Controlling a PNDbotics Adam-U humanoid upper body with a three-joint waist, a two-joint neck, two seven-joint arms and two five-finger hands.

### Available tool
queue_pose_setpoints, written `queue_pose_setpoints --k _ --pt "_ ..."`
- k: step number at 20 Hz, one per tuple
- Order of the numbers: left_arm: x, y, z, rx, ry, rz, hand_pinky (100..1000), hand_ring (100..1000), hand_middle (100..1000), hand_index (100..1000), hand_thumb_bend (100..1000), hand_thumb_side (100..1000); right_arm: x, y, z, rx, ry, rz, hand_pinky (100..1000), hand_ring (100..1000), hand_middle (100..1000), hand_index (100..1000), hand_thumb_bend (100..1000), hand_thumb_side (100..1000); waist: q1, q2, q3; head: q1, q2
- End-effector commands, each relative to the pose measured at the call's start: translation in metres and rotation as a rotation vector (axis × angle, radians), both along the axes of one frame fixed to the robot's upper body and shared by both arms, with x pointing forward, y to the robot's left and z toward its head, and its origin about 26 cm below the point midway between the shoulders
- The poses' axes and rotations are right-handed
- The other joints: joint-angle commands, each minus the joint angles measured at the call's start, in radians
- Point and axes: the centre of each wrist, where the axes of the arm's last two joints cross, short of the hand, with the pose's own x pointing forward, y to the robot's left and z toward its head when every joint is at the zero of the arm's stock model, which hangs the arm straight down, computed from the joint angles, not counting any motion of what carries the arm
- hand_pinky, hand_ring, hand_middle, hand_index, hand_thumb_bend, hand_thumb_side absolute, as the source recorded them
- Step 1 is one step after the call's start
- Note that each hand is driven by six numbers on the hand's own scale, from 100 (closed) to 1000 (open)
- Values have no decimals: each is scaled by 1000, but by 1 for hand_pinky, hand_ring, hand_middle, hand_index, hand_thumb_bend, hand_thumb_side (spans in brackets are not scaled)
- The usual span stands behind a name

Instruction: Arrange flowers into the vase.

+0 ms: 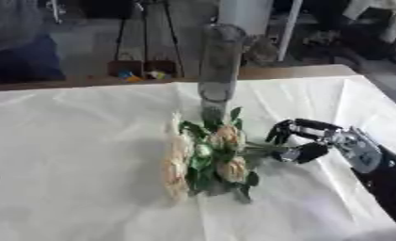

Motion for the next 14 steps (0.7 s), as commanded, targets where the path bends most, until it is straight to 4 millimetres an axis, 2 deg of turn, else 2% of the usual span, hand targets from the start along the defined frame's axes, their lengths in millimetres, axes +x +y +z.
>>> queue_pose_setpoints --k 1,8,14 --pt "1 2 6 17 -18 -1 551 424 314 592 644 988 0 -15 8 -110 26 203 711 719 751 795 325 439 3 -8 -1 -1 0" --pt "1 2 6 17 -17 -3 550 425 314 592 645 988 0 -16 6 -146 18 200 714 712 739 808 327 433 3 -8 0 -3 1" --pt "1 2 6 17 -16 -4 550 425 315 592 645 988 2 -13 9 -165 -26 202 682 666 697 779 310 430 3 -8 0 -1 2"
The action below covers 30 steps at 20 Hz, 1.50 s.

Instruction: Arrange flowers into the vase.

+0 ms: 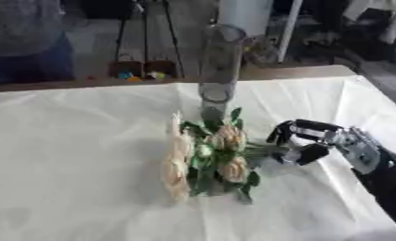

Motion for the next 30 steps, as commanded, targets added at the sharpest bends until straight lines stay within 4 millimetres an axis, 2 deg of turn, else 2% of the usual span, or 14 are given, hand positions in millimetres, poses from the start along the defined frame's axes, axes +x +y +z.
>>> queue_pose_setpoints --k 1,12,26,29,30 --pt "1 2 6 16 -18 -3 550 425 315 592 644 987 2 -9 10 -99 9 179 662 645 686 768 303 421 3 -6 0 -1 2" --pt "1 2 6 15 -18 -4 549 425 315 592 645 987 11 9 20 -61 -52 232 524 529 599 702 267 390 4 -7 1 -3 1" --pt "1 2 6 16 -16 -3 549 426 314 593 646 988 17 30 30 -50 -61 312 468 503 559 691 230 370 2 -6 5 -7 5" --pt "1 2 5 17 -15 -3 549 426 314 593 645 988 17 31 30 -54 -62 320 421 478 526 652 170 350 1 -5 6 -7 6" --pt "1 2 5 17 -15 -3 549 426 314 593 645 988 17 30 30 -51 -63 316 377 457 496 616 104 323 1 -5 5 -7 6"
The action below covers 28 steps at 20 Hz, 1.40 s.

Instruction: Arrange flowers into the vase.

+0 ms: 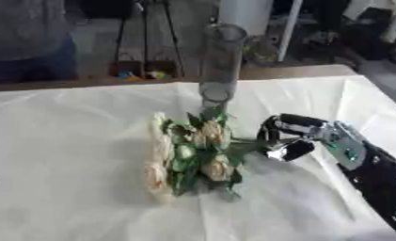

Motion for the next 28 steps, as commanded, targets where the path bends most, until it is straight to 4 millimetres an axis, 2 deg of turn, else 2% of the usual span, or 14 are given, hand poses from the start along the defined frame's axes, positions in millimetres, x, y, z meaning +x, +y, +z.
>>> queue_pose_setpoints --k 1,3,4,5,7,10,13,15,17,19,23,26,27,28 --pt "1 2 6 17 -17 -3 549 426 315 593 645 988 5 -3 17 -99 -13 221 336 429 468 582 100 309 2 -7 0 -2 5" --pt "1 2 6 17 -17 -2 548 426 314 593 645 988 5 -4 16 -90 -23 208 286 400 444 555 100 299 2 -7 0 -2 5" --pt "1 2 6 17 -17 -2 549 426 315 594 645 988 5 -5 17 -87 -32 201 213 357 412 522 100 305 2 -8 0 -2 5" --pt "1 2 6 17 -17 -1 549 426 315 594 645 988 5 -5 18 -86 -42 193 195 347 405 516 100 304 2 -8 0 -3 5" --pt "1 2 6 16 -16 -1 548 426 315 594 646 988 5 -7 19 -84 -66 180 100 282 364 474 100 356 2 -8 -1 -3 5" --pt "1 2 5 16 -15 -1 548 426 315 594 645 989 4 -9 20 -64 -100 157 100 200 314 407 100 448 1 -8 -1 -3 4" --pt "1 2 5 16 -15 0 548 426 314 593 645 988 3 -12 19 -34 -130 135 100 155 280 380 100 503 1 -8 -2 -3 4" --pt "1 2 5 16 -13 -1 548 426 314 594 645 989 3 -13 17 -15 -147 120 100 100 220 343 100 538 2 -8 -2 -3 3" --pt "1 2 5 16 -14 0 548 426 314 594 645 989 2 -15 16 3 -162 104 100 100 176 328 100 568 2 -8 -2 -3 3" --pt "1 3 5 16 -15 0 548 426 315 594 645 988 1 -17 15 21 -177 85 100 100 107 336 100 659 2 -8 -2 -4 3" --pt "1 2 5 16 -15 0 548 426 315 594 646 988 0 -17 11 47 -201 51 100 100 100 304 100 841 3 -8 -3 -4 2" --pt "1 3 5 15 -16 1 547 426 315 594 645 987 0 -18 10 68 -225 22 100 100 100 216 100 946 3 -9 -4 -4 2" --pt "1 3 6 15 -16 1 547 426 315 594 645 987 0 -19 11 80 -236 9 100 100 100 204 100 943 3 -9 -4 -5 1" --pt "1 3 6 15 -17 1 547 427 315 594 645 987 0 -19 12 90 -247 -2 100 100 100 174 100 983 3 -9 -5 -5 1"
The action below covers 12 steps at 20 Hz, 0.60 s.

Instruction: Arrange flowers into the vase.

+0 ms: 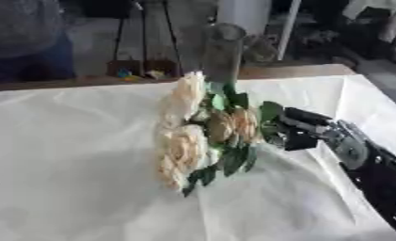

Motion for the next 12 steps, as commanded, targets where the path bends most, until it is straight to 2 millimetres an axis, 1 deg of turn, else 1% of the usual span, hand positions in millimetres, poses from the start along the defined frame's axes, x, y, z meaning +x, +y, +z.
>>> queue_pose_setpoints --k 1,3,9,12 --pt "1 2 7 14 -22 -1 547 427 315 594 645 987 5 -8 16 20 -65 -34 100 100 100 151 100 1000 3 -10 -2 -2 0" --pt "1 2 7 14 -21 -1 547 426 315 594 645 987 6 -7 19 46 -89 -54 100 100 100 100 100 1000 4 -10 -3 -2 -1" --pt "1 2 7 13 -23 -1 547 427 315 595 645 986 7 -7 25 113 -160 -102 100 100 100 100 100 992 4 -10 -3 -2 -2" --pt "1 2 7 13 -22 -1 547 426 315 595 644 987 9 -6 32 138 -202 -126 100 100 100 100 100 980 4 -11 -3 -3 -2"
